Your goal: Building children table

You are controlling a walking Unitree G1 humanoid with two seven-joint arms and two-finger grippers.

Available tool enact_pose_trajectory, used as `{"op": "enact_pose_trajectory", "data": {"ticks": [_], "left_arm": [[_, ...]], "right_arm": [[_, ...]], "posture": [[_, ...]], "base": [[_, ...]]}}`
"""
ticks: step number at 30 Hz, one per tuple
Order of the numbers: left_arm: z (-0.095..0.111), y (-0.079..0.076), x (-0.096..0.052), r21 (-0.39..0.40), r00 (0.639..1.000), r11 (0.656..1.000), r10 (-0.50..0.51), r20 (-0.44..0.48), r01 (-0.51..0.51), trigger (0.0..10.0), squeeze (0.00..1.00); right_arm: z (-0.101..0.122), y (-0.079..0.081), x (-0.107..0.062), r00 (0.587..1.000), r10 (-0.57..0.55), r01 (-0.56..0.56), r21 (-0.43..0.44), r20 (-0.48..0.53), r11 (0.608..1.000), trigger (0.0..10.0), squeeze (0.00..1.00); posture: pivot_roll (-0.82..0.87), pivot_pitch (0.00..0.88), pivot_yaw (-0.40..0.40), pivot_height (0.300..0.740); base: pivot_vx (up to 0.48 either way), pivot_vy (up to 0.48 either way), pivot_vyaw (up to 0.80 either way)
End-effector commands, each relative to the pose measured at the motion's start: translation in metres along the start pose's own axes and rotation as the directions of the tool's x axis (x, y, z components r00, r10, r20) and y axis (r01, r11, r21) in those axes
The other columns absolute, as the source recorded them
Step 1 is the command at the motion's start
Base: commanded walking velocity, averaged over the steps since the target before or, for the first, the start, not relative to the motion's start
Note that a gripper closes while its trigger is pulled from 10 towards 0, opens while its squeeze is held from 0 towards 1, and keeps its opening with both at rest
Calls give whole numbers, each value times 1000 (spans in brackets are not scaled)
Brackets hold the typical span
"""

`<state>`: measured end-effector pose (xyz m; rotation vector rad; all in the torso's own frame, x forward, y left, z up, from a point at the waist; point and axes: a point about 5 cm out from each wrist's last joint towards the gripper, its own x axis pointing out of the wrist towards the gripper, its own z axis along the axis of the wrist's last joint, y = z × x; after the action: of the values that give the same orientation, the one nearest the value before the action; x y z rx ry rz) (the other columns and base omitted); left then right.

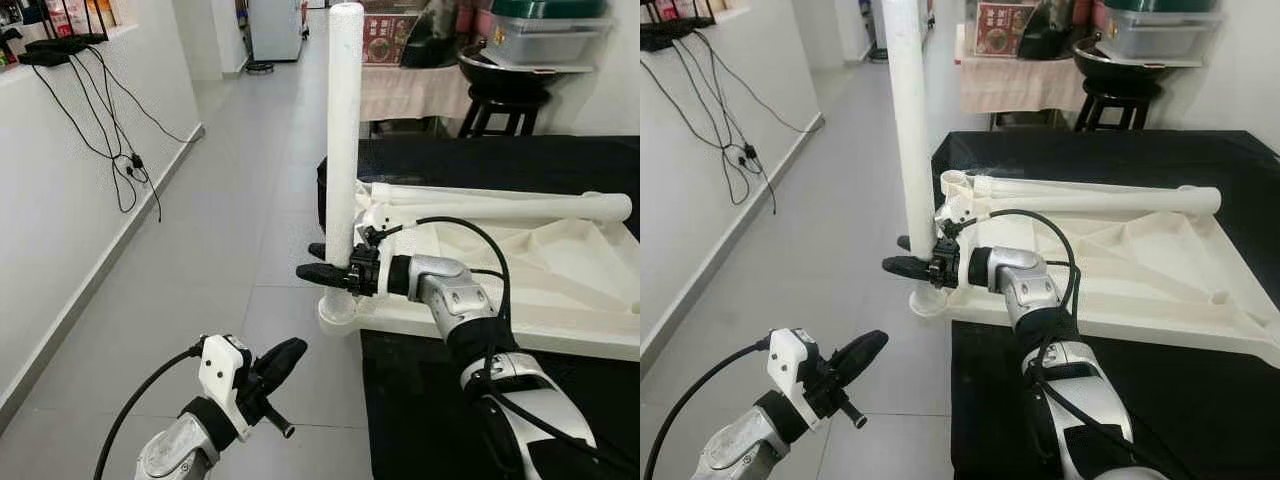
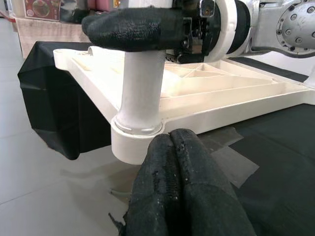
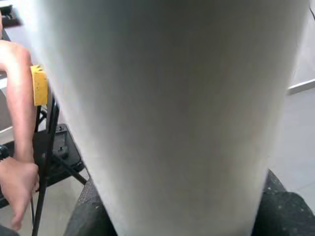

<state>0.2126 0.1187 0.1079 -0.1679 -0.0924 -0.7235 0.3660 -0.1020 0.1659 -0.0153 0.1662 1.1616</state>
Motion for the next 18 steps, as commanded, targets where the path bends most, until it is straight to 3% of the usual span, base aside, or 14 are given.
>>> {"op": "enact_pose_trajectory", "data": {"ticks": [1, 5, 7, 8, 9, 11, 12, 13, 14, 15, 17, 18], "left_arm": [[-2, 1, -1, -6, 1000, 1000, 11, -4, -11, 10000, 0], [-1, -1, -3, -7, 1000, 1000, 14, 1, -14, 10000, 0], [-1, -1, -3, -7, 1000, 1000, 14, 1, -14, 10000, 0], [0, -1, -4, -9, 1000, 1000, 16, 2, -16, 10000, 0], [0, -1, -6, -13, 1000, 1000, 15, 1, -15, 10000, 0], [0, -1, -6, -13, 1000, 1000, 15, 1, -15, 10000, 0], [0, 0, -7, -14, 1000, 1000, 11, -2, -11, 10000, 0], [0, 0, -7, -14, 1000, 1000, 11, -2, -11, 10000, 0], [0, 0, -6, -18, 1000, 1000, 2, -7, -2, 10000, 0], [-1, 0, -6, -21, 1000, 1000, -12, -12, 11, 10000, 0], [-1, 0, -6, -21, 1000, 1000, -12, -12, 11, 10000, 0], [-1, 1, -6, -20, 1000, 1000, -16, -15, 16, 10000, 0]], "right_arm": [[-5, 3, 5, 1000, 12, -12, 50, 0, 999, 0, 0], [-24, 0, -6, 987, -157, 158, 49, -31, 986, 0, 0], [-24, 0, -6, 987, -157, 158, 49, -31, 986, 0, 0], [-50, 8, -9, 869, -486, 494, 111, -93, 862, 0, 0], [-74, 31, -14, 760, -626, 649, 156, -173, 745, 0, 0], [-74, 31, -14, 760, -626, 649, 156, -173, 745, 0, 0], [-84, 48, -21, 688, -693, 724, 136, -218, 676, 0, 0], [-84, 48, -21, 688, -693, 724, 136, -218, 676, 0, 0], [-79, 44, -29, 636, -743, 770, 112, -206, 628, 0, 0], [-73, 34, -30, 644, -745, 764, 87, -174, 640, 0, 0], [-73, 34, -30, 644, -745, 764, 87, -174, 640, 0, 0], [-67, 25, -30, 637, -756, 770, 77, -151, 634, 0, 0]], "posture": [[45, 0, -6, 740], [38, 0, -22, 740], [38, 0, -22, 740], [30, 0, -28, 740], [19, 0, -8, 740], [19, 0, -8, 740], [19, 0, -8, 740], [19, 0, -8, 740], [-4, 0, 0, 740], [18, 0, -15, 740], [18, 0, -15, 740], [13, 0, -6, 740]], "base": [[0, 0, 0], [0, 0, 0], [0, 0, 0], [0, 0, 0], [0, 0, 0], [0, 0, 0], [0, 0, 0], [0, 0, 0], [0, 0, 0], [0, 0, 0], [0, 0, 0], [0, 0, 0]]}}
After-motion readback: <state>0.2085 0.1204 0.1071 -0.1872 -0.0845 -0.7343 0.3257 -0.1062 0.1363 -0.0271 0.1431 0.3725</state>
